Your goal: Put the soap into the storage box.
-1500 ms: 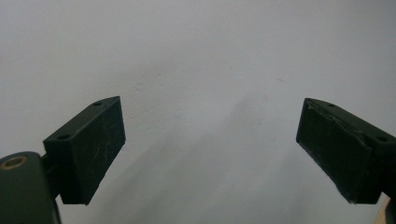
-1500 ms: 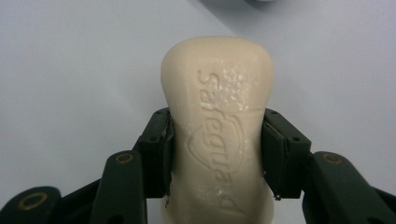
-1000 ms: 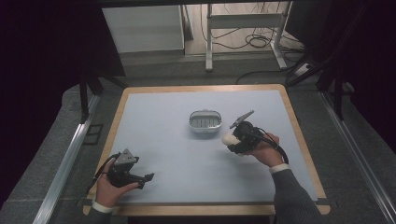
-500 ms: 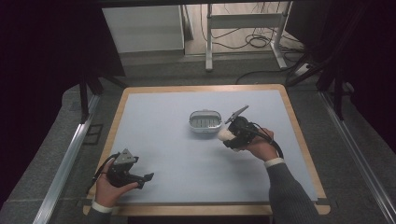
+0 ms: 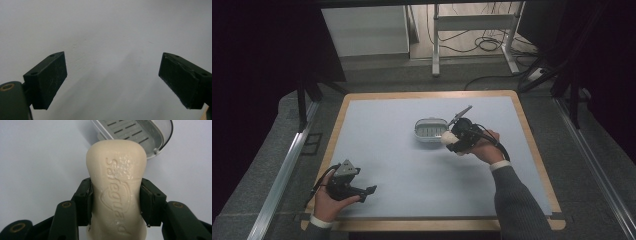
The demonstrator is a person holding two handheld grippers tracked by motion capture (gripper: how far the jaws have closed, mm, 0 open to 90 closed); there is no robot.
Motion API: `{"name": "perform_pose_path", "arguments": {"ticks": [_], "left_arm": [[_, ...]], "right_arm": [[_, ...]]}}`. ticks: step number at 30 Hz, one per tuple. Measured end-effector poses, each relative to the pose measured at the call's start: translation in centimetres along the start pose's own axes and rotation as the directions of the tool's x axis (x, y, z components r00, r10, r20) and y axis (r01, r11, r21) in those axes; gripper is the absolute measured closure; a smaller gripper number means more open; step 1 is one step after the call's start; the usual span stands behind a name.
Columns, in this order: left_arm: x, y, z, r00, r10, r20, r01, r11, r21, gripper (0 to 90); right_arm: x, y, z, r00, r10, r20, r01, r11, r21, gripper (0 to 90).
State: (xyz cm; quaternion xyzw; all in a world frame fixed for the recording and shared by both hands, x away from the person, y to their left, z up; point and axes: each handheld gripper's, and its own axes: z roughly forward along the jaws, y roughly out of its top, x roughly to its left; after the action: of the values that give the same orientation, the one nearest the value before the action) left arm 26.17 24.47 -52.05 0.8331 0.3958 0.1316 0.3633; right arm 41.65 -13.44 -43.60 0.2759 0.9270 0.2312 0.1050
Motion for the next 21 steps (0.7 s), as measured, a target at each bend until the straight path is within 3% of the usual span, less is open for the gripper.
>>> {"name": "perform_pose_path", "arguments": {"ticks": [21], "left_arm": [[0.0,0.0,0.0,1.0,0.001,0.002,-0.001,1.0,-0.002,8.5]], "right_arm": [[-1.3,1.7,0.3,1.0,-0.001,0.007,0.001,1.0,0.015,49.7]]}}
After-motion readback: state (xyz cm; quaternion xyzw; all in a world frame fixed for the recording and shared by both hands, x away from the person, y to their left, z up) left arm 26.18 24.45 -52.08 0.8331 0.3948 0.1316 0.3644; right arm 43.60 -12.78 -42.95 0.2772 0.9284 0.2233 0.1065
